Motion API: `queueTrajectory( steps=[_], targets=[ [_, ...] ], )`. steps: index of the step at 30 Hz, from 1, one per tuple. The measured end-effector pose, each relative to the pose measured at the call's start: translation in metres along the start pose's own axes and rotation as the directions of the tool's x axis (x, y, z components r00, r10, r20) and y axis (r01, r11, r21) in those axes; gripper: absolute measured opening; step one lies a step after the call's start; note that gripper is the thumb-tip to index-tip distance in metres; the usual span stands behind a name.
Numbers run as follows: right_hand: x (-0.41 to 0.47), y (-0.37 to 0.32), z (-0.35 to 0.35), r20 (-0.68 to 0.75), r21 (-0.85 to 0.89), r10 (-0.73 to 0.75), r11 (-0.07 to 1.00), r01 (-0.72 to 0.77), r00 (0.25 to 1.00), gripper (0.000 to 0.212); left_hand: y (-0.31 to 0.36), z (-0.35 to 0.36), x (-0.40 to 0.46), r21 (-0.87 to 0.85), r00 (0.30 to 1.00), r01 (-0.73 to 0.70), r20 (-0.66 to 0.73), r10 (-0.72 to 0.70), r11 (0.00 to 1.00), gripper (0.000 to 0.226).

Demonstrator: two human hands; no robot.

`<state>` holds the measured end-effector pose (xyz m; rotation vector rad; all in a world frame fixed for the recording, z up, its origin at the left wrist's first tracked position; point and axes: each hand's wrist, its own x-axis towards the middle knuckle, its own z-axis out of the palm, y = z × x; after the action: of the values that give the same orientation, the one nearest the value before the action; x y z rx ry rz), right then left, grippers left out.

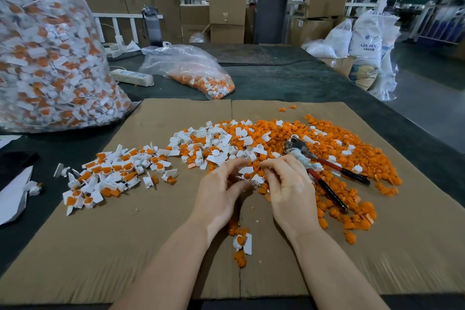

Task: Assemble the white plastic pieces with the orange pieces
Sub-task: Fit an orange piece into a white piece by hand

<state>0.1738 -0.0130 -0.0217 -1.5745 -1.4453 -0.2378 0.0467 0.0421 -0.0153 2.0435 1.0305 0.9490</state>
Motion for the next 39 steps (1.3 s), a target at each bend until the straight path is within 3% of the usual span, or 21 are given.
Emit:
queueTrajectory(
  steps=[6,12,18,24,28,33,36,39],
  targets=[
    [-0.001,0.001,0.001,-0.017,-0.057,-0.044,0.997,0.043,0.999,0.009,-0.005,-0.010,-0.001,0.053,0.996,0.061,0.065,-0.064,0.997,0.028],
    [-0.001,0.002,0.004,0.031,-0.105,-0.050,0.993,0.053,0.998,0.009,-0.009,-0.034,-0.007,0.194,0.934,0.007,0.348,-0.076,0.981,0.020],
    [-0.002,0.001,0.003,0.061,-0.131,-0.043,0.990,0.050,0.997,0.008,-0.008,-0.040,-0.011,0.182,0.888,-0.033,0.457,-0.055,0.983,0.008],
    [-0.002,0.001,0.003,0.084,-0.132,-0.035,0.990,0.046,0.996,0.008,-0.011,-0.040,-0.011,0.179,0.906,-0.042,0.422,-0.038,0.983,0.010],
    [-0.002,0.000,0.002,0.098,-0.141,-0.037,0.989,0.051,0.994,0.008,-0.012,-0.035,-0.011,0.198,0.954,-0.025,0.297,-0.036,0.980,0.003],
    [-0.002,0.001,0.003,0.116,-0.142,-0.037,0.988,0.054,0.993,0.008,-0.011,-0.031,-0.010,0.196,0.974,-0.025,0.227,-0.020,0.980,0.020],
    [-0.001,0.000,0.003,0.106,-0.144,-0.056,0.987,0.071,0.993,0.009,-0.018,-0.037,-0.006,0.197,0.994,0.060,0.077,-0.077,0.979,0.016],
    [-0.001,0.000,0.004,0.107,-0.151,-0.075,0.984,0.091,0.991,0.010,-0.029,-0.052,0.001,0.310,0.982,0.182,-0.107,-0.156,0.933,0.005]
  ],
)
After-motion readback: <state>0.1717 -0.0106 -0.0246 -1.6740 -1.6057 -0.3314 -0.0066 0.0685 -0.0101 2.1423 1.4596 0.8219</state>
